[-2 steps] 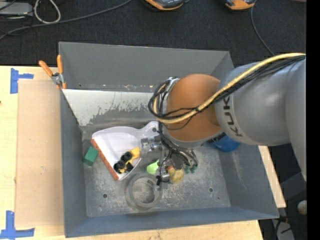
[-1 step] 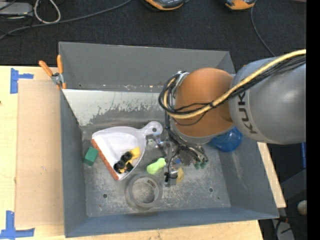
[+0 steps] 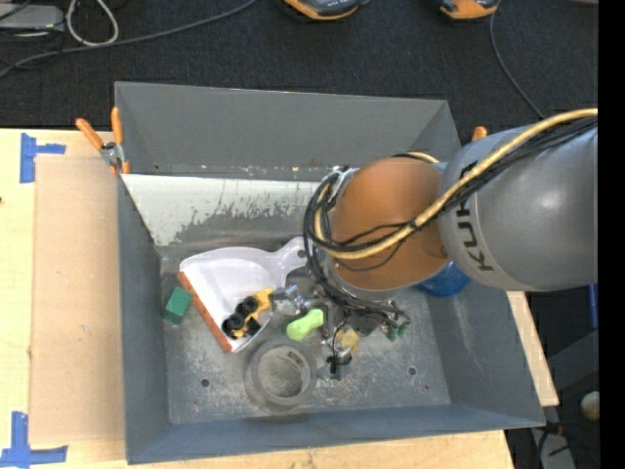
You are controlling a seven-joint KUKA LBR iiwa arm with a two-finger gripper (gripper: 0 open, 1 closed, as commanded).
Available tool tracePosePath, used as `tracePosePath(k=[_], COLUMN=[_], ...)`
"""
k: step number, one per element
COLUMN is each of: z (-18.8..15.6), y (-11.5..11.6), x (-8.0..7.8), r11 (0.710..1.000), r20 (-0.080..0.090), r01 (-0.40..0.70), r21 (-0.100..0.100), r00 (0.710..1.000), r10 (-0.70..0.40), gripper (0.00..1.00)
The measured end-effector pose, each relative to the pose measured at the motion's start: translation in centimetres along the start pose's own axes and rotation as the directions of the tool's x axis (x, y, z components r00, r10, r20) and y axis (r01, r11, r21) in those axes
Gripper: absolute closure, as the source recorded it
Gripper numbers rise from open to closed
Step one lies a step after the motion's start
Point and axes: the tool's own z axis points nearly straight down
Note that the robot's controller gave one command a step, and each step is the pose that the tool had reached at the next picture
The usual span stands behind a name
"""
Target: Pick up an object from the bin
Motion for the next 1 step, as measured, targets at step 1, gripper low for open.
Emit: tracePosePath(k=[1], z=[7.65], y=[3.45], x=[-6.46], r11=[0.999], r20=[0.012], r01=[-0.041], r21=[0.004], r00=[0.999], r10=[0.041], gripper=[0.00])
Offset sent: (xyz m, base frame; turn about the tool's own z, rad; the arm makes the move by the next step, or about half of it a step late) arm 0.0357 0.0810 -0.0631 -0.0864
